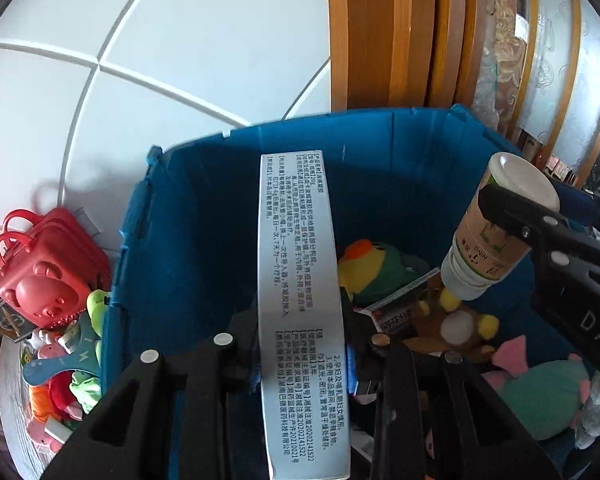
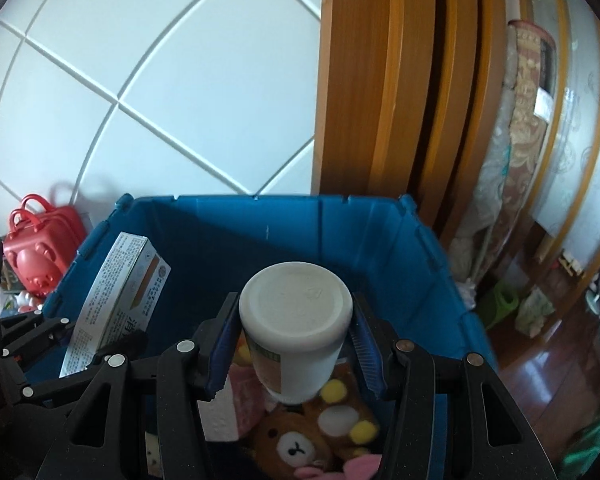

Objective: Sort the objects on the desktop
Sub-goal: 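Open left tool to drop white box while right tool releases pill bottle into crate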

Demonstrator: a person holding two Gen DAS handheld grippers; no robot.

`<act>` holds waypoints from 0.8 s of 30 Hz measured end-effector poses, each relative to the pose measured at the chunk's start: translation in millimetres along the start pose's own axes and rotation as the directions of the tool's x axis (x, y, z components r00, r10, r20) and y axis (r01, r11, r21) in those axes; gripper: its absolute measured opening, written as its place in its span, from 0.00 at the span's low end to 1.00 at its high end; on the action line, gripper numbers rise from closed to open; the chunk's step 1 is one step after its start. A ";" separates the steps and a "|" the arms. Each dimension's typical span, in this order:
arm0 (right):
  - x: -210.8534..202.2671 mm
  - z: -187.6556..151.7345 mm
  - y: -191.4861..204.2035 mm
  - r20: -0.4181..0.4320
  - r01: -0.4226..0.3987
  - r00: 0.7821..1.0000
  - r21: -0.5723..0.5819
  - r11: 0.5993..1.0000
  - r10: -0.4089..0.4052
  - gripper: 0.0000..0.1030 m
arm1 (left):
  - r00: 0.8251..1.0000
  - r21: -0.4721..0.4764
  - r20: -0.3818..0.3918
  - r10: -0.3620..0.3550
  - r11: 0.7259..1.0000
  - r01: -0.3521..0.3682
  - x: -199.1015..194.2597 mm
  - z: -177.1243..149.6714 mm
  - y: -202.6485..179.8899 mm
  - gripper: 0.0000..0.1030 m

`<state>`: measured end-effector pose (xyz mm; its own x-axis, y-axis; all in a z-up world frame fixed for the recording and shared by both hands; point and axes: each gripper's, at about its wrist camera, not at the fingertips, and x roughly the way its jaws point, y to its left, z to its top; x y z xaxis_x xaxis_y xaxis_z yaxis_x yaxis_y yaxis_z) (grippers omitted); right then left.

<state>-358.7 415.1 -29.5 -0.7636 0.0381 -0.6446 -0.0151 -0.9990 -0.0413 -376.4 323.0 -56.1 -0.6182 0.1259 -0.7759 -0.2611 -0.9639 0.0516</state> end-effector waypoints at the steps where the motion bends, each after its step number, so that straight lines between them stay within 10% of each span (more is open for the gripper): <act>1: 5.7 -3.7 1.0 0.000 0.017 1.000 -0.015 1.000 -0.017 0.51 | 1.000 0.006 -0.029 0.007 1.000 -0.007 8.0 -1.9 -0.1 0.29; 8: 37.0 -20.5 -5.5 -0.084 0.019 0.996 0.011 1.000 -0.018 0.51 | 0.991 0.051 -0.130 0.037 0.998 -0.031 24.4 -18.0 -3.6 0.30; 13: 45.9 -25.1 -6.9 -0.117 0.018 0.993 0.002 1.000 -0.017 0.51 | 0.991 0.079 -0.122 0.060 0.996 -0.050 23.7 -19.8 -6.9 0.66; 18: 50.3 -28.2 -5.6 -0.134 0.024 0.991 -0.013 1.000 -0.025 0.52 | 0.988 0.041 -0.148 0.045 0.998 -0.039 26.3 -18.4 0.0 0.68; 24: 57.2 -32.7 -5.5 -0.158 0.038 0.987 -0.024 0.999 -0.042 0.83 | 0.985 0.029 -0.168 0.036 0.999 -0.031 26.6 -20.4 1.0 0.68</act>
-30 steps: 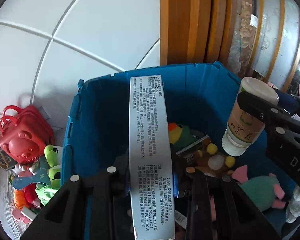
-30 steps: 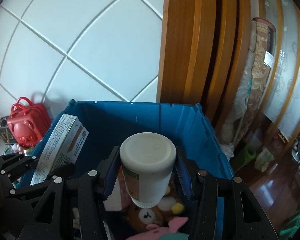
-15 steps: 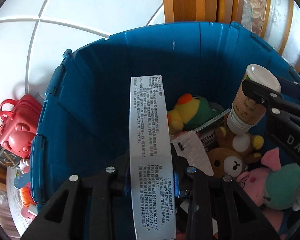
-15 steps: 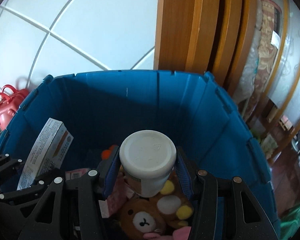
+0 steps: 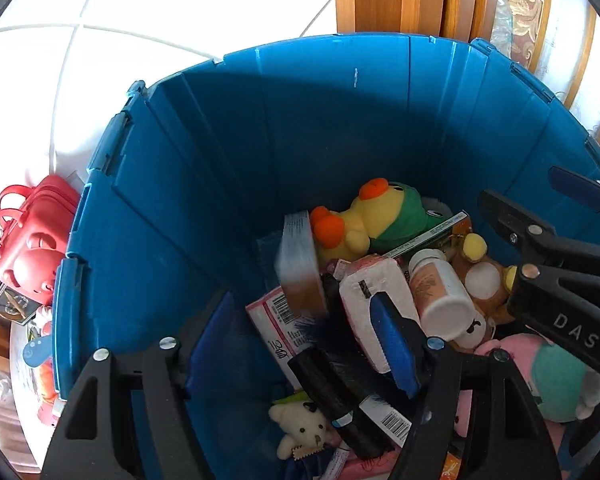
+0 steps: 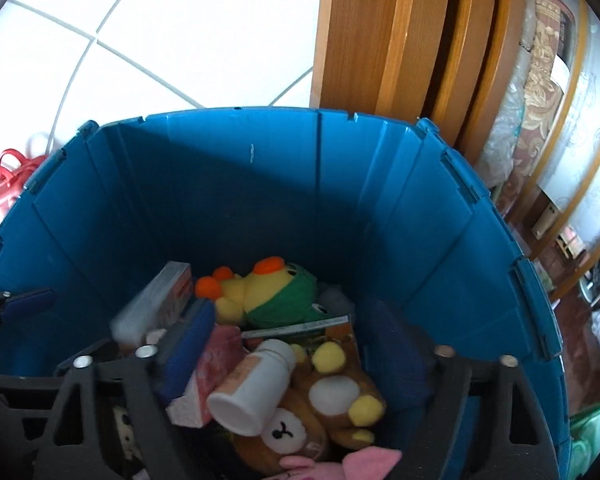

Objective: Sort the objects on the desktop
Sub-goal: 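Open left tool to drop white box while right tool releases pill bottle into crate, then move both tools back from the crate to the pile on the bed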

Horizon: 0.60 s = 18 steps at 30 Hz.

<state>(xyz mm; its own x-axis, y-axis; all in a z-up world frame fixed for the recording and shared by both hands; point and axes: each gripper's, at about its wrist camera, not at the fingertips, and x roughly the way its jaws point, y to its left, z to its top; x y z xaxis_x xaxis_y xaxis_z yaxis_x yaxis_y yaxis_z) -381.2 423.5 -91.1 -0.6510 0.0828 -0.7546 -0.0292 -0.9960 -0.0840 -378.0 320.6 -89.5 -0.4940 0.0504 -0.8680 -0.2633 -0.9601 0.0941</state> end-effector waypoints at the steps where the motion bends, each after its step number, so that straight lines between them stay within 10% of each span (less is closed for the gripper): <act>1: 1.3 -0.3 -0.3 -0.005 -0.003 1.000 0.002 1.000 0.003 0.86 | 1.000 0.004 0.001 0.002 1.000 -0.002 0.3 0.8 -1.6 0.68; 3: 4.1 -1.4 -0.1 -0.019 -0.010 1.000 0.005 1.000 0.010 1.00 | 1.000 0.012 0.001 0.004 1.000 -0.004 0.0 0.6 -3.2 0.68; 18: 11.2 -2.0 -4.6 -0.103 -0.111 0.988 0.028 0.993 0.114 1.00 | 1.000 0.012 0.029 -0.001 1.000 0.001 -0.4 1.5 -5.7 0.68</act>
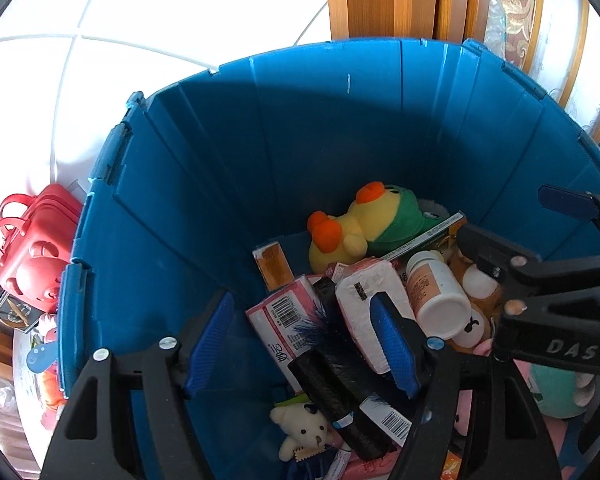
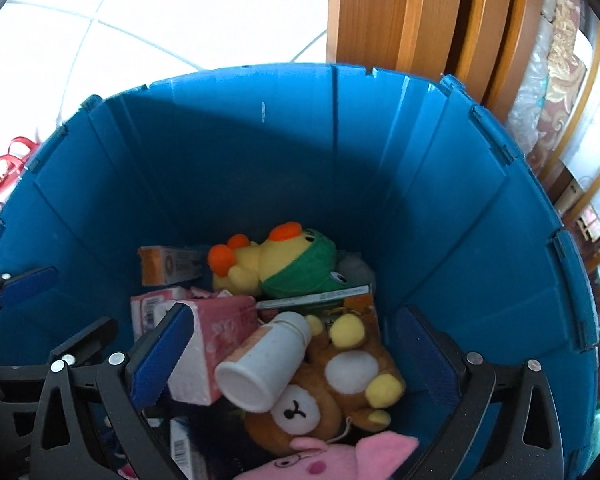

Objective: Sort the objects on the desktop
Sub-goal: 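Move both tools back from the crate to the pile on the bed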

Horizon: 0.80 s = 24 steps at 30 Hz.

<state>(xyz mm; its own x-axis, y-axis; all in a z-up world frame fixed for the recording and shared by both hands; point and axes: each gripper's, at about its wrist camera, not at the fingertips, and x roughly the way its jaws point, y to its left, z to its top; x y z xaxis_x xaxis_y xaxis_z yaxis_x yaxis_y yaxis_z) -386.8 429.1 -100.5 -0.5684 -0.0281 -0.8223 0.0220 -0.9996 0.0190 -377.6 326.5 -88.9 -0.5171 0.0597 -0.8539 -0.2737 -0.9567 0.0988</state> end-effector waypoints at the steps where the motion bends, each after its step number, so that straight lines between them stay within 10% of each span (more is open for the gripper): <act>1: -4.4 1.6 -0.5 0.010 -0.013 1.000 0.006 1.000 0.013 1.00 | 1.000 -0.002 0.008 -0.005 1.000 0.005 -2.5 0.0 0.4 0.68; 16: -119.0 7.3 5.1 0.297 -0.253 0.926 0.035 0.967 0.231 1.00 | 0.954 -0.090 0.298 0.013 0.996 0.015 -151.0 -24.9 58.4 0.68; 21: -177.9 -5.9 39.6 0.408 -0.291 0.868 -0.042 0.956 0.282 1.00 | 0.915 -0.153 0.392 0.097 0.987 -0.039 -201.9 -63.5 106.1 0.69; 24: -216.9 -21.8 67.9 0.502 -0.340 0.797 -0.087 0.936 0.336 1.00 | 0.893 -0.227 0.416 0.172 0.971 -0.081 -225.1 -95.6 141.8 0.69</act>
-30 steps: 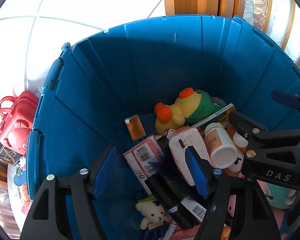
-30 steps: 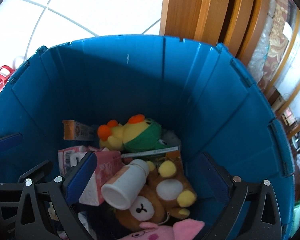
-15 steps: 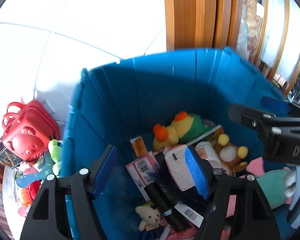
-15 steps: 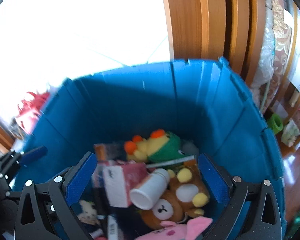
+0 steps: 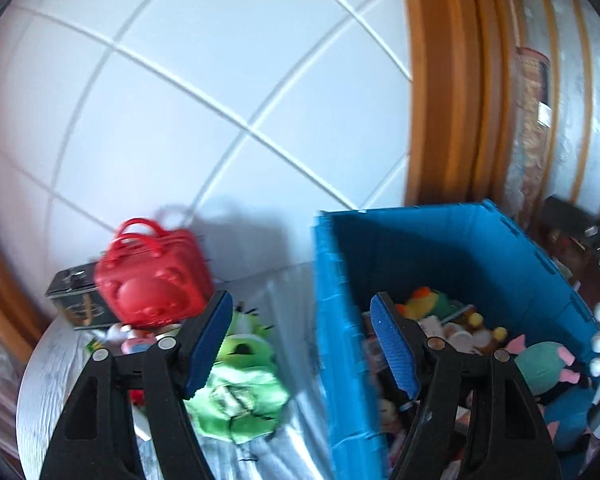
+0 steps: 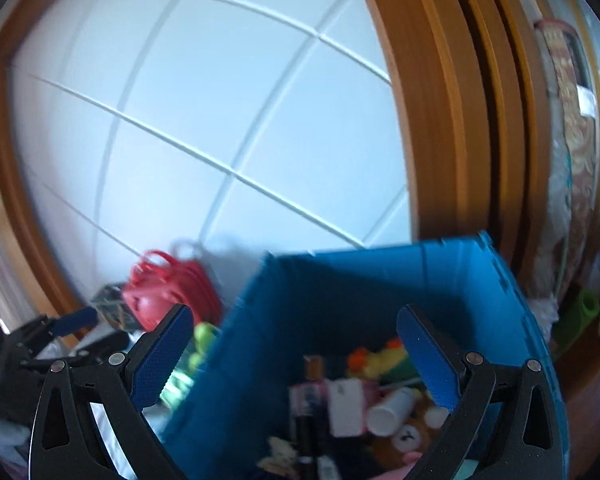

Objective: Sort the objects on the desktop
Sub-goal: 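Move both tools back from the crate to the pile on the bed, then grasp white cardboard tube with left tool while right tool grasps green plush hat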

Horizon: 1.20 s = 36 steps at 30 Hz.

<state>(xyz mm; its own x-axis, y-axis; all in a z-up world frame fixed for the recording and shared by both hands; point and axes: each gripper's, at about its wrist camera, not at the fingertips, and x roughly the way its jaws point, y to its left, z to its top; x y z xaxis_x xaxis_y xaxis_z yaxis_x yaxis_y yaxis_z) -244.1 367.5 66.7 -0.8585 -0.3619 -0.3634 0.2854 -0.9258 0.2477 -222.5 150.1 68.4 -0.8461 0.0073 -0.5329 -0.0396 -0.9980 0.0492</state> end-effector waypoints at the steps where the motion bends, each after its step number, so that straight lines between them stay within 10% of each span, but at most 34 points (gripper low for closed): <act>1: -8.5 -0.4 13.8 0.031 -0.021 0.999 0.004 1.000 0.021 1.00 | 1.000 -0.014 0.016 0.009 1.000 -0.009 -8.3 -4.3 11.7 0.69; 10: -36.3 -31.3 133.7 0.131 -0.080 0.988 0.011 0.997 0.078 1.00 | 0.992 -0.134 0.063 0.106 0.986 -0.097 -56.9 -69.0 137.9 0.69; 20: -4.4 -98.8 252.4 0.141 -0.173 0.975 0.009 0.985 0.170 1.00 | 0.986 -0.225 -0.085 0.142 0.962 -0.157 -54.3 -158.1 285.1 0.69; 29: 91.4 -166.9 291.0 -0.100 -0.041 0.994 -0.013 0.999 0.040 1.00 | 0.945 -0.272 -0.207 0.254 0.913 -0.305 -27.8 -234.0 407.0 0.69; 36: 161.5 -223.3 285.1 -0.265 0.054 0.962 -0.047 0.997 -0.064 1.00 | 0.908 -0.299 -0.344 0.237 0.889 -0.346 18.3 -288.3 470.5 0.69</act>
<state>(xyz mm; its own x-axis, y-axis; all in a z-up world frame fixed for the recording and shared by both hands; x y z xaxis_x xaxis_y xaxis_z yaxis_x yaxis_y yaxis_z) -206.2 20.8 -121.9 -0.7314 -0.3173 -0.6036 0.2582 -0.9481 0.1855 -103.4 -337.4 -161.8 -0.5949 -0.2515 -0.7634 0.4162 -0.9089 -0.0249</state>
